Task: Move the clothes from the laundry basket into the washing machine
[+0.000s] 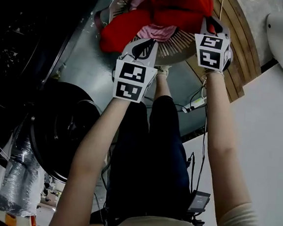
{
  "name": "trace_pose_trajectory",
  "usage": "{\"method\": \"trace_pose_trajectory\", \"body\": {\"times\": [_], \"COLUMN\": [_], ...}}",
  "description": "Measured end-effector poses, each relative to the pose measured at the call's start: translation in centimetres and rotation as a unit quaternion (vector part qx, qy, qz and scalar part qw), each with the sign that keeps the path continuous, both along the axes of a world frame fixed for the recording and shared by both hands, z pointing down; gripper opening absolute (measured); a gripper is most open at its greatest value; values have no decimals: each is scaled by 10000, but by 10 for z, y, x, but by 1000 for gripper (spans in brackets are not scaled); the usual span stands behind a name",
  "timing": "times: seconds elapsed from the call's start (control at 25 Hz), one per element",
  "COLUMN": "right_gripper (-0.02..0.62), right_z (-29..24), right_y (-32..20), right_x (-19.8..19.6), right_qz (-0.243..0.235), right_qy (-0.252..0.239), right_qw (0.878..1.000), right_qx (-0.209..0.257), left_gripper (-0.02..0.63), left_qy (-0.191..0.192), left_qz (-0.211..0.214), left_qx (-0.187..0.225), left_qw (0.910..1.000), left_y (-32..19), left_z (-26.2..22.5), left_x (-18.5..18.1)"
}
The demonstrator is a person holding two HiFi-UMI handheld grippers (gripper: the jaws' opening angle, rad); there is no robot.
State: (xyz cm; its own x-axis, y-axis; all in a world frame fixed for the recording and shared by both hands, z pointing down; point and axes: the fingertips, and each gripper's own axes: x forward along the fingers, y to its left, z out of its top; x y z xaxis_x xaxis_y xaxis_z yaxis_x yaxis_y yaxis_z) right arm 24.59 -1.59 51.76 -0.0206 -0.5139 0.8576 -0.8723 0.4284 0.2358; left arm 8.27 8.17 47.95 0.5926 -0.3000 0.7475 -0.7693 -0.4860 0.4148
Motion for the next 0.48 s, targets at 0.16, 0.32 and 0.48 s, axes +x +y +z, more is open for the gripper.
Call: {"method": "trace_pose_trajectory", "body": {"times": [0.16,0.32,0.48], "right_gripper": [23,21,21], "right_z": [-38,-92,-144], "right_y": [9,23,35], "right_x": [-7,-38,-80], "right_qz": [136,150,156], "right_qy": [-424,-1207,-2230], "right_qw": [9988,9911,9723], "right_qx": [212,536,678], "left_gripper": [61,206,294], "left_qy": [117,253,293], "left_qz": [102,325,462], "left_qx": [123,353,715], "left_qw": [9998,9985,9959], "left_y": [-8,-17,-27], "left_z": [-13,-31,-52], "left_x": [5,17,25]}}
